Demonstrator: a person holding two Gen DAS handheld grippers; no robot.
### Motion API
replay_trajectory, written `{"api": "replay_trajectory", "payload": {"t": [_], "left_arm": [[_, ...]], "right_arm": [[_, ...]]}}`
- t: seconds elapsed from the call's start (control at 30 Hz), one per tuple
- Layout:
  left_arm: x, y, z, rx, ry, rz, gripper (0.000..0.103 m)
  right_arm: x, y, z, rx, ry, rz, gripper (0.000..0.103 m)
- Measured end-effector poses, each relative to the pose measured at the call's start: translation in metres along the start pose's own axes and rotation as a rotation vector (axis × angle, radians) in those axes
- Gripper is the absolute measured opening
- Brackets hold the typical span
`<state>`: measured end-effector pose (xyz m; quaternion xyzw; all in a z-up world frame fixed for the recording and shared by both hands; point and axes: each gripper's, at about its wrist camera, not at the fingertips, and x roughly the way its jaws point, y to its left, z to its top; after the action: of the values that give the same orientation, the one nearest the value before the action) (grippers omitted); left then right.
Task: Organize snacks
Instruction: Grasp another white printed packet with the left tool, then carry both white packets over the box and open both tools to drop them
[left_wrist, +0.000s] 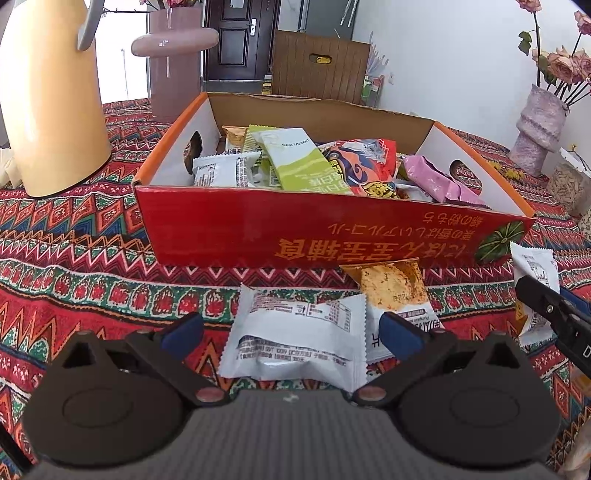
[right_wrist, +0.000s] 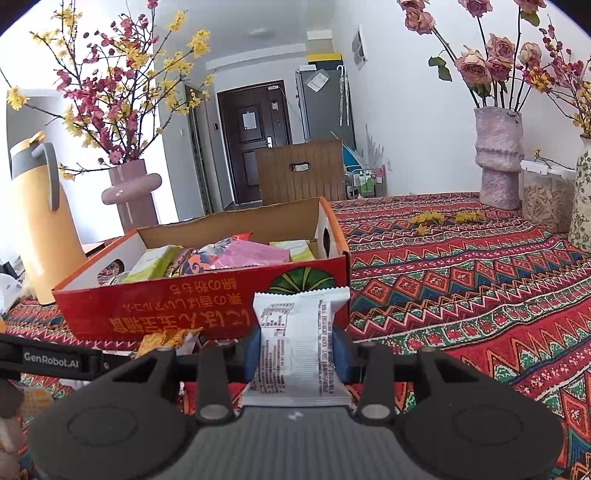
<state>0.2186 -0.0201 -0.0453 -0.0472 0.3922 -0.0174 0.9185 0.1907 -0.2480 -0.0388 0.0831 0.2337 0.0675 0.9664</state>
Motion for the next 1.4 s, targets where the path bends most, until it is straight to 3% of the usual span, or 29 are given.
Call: {"api": "replay_trajectory", "payload": {"t": [0.17,0.2,0.3,0.43,0.63,0.9,1.4], "left_arm": [[-0.004,0.004,-0.004,-0.02,-0.006,-0.027,0.085],[-0.006,0.004,-0.005,-0.018,-0.008,-0.042,0.076],[-0.01,0.005,-0.006,-0.015,-0.007,-0.081,0.063],[-0.011,0.004,-0.007,0.004,-0.014,-0.07,0.056],[-0.018,-0.002,-0.007,0.043,-0.036,-0.054,0.052],[-0.041,-0.009,-0.003,0.098,-0.125,-0.044,0.052],[-0.073,-0.014,0.044,0.116,-0.294,-0.043,0.052]], "right_arm": [[0.001,0.0,0.0,-0.001,0.011,0.005,0.04],[0.001,0.0,0.0,-0.001,0.013,0.006,0.04],[0.002,0.0,-0.001,-0.001,0.019,0.008,0.04],[0.005,0.0,0.0,0.0,0.035,0.009,0.04],[0.004,0.002,-0.001,-0.008,0.033,0.019,0.039],[-0.007,0.006,0.004,-0.027,0.024,0.035,0.039],[-0.017,0.029,0.061,-0.107,-0.119,0.089,0.04]]}}
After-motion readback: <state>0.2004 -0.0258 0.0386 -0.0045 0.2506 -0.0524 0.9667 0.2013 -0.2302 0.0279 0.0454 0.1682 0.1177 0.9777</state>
